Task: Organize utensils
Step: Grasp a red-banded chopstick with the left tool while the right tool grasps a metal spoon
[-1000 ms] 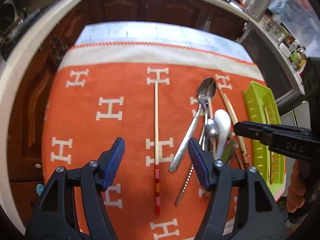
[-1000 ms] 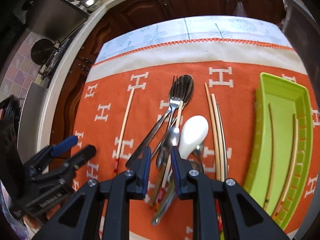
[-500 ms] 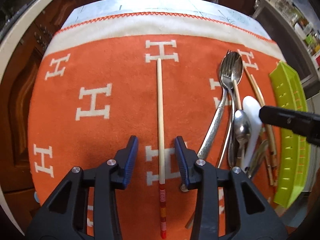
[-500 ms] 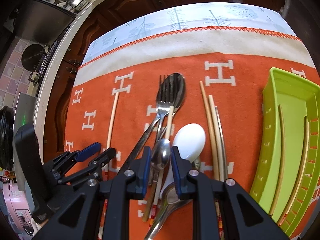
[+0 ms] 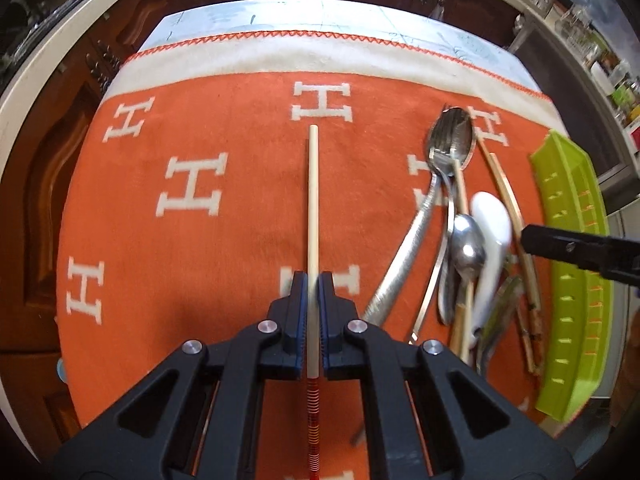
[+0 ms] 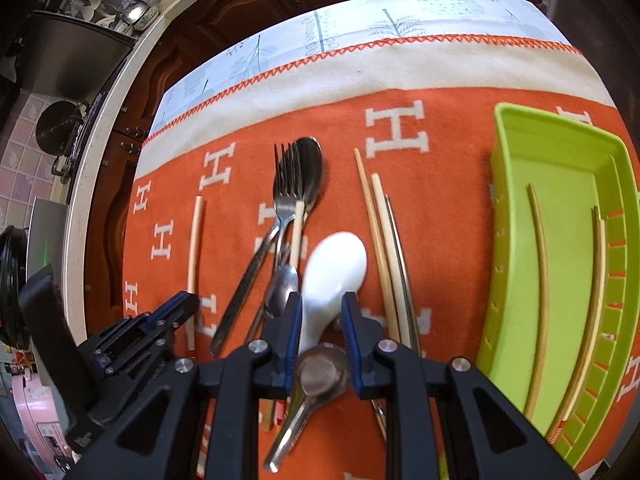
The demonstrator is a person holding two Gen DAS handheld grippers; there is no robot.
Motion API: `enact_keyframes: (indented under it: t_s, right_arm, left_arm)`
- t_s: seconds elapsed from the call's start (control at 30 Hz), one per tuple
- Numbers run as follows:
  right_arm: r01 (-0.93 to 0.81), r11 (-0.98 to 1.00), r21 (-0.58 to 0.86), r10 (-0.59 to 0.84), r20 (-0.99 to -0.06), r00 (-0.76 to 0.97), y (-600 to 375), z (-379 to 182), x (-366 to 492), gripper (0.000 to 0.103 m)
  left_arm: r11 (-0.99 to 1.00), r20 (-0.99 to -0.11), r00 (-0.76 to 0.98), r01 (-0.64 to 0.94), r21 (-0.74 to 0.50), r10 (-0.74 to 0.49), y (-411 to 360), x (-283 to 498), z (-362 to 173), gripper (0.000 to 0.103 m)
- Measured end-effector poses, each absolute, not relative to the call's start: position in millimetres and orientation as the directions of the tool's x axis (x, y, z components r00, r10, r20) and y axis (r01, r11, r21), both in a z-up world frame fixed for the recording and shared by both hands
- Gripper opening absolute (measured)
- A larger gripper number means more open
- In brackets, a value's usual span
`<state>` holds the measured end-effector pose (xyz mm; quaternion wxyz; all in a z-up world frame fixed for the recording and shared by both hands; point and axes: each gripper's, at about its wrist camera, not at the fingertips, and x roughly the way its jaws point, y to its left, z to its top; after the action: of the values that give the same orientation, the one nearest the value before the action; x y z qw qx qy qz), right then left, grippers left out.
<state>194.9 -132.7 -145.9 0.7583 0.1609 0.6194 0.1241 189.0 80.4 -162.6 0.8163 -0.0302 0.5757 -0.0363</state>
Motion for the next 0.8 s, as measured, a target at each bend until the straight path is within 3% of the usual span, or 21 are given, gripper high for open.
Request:
enact_keyframes:
  t_s: [0.33, 0.73, 0.8]
  right_arm:
    - [0.004, 0.919, 0.395, 0.389, -0.907, 0.162, -134, -166, 163, 0.02]
    - [-0.022, 0.916, 0.401, 0.396, -0.894, 0.209, -128, -171, 151, 0.02]
    - [-0.046, 0.916, 0.399, 0.399, -0.89, 0.22, -124, -170, 150, 0.004]
  left_arm:
    - [0.981, -0.909, 0.369, 0.042, -0.19, -0.191, 84, 142, -131, 0.003]
    - [0.973, -0.903, 0.365, 0.056, -0.224, -0.228, 75, 124, -125, 0.003]
    - [0.972, -0.903, 0.362, 0.055, -0.228, -0.232, 73, 123, -125, 0.003]
